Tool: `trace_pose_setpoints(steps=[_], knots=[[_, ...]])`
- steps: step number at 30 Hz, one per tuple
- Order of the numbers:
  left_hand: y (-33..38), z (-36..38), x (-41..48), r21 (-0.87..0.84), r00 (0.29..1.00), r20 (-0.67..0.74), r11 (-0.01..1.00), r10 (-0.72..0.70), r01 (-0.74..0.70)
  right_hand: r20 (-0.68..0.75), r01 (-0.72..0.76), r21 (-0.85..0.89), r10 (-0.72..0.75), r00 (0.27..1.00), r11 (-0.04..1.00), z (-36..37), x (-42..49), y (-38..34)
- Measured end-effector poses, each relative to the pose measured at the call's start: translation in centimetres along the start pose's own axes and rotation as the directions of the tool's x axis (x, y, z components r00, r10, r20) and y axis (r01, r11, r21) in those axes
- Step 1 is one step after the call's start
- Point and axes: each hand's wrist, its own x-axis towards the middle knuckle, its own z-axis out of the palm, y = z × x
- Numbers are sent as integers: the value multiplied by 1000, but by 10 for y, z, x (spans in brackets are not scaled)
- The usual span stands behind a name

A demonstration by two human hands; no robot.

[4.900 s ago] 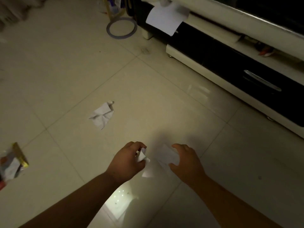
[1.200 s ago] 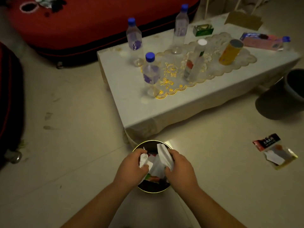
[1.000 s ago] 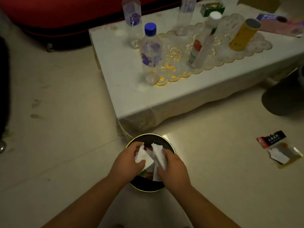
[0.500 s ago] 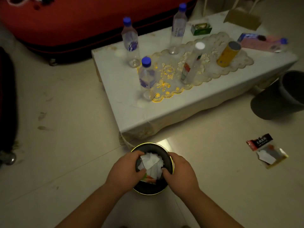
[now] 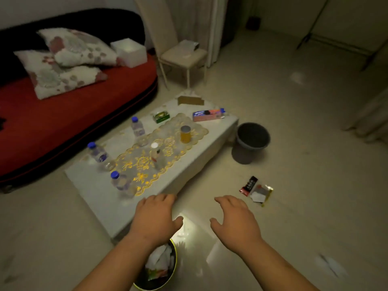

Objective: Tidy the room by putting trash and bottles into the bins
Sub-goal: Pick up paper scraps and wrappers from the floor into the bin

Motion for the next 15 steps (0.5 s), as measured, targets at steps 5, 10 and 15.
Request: trace_pose_setpoints(steps=[5, 10, 15], knots=[[111, -43, 29, 69, 992, 12, 990, 125, -126, -64, -124, -11, 123, 990, 992, -88, -27, 84], [227, -60, 55, 42, 976, 39, 976, 213, -215, -105, -245, -13, 242, 965, 969, -152, -52, 179], [306, -58, 91, 6, 960, 67, 962, 272, -273, -92, -325, -14, 322, 942, 946, -184, -50, 248]])
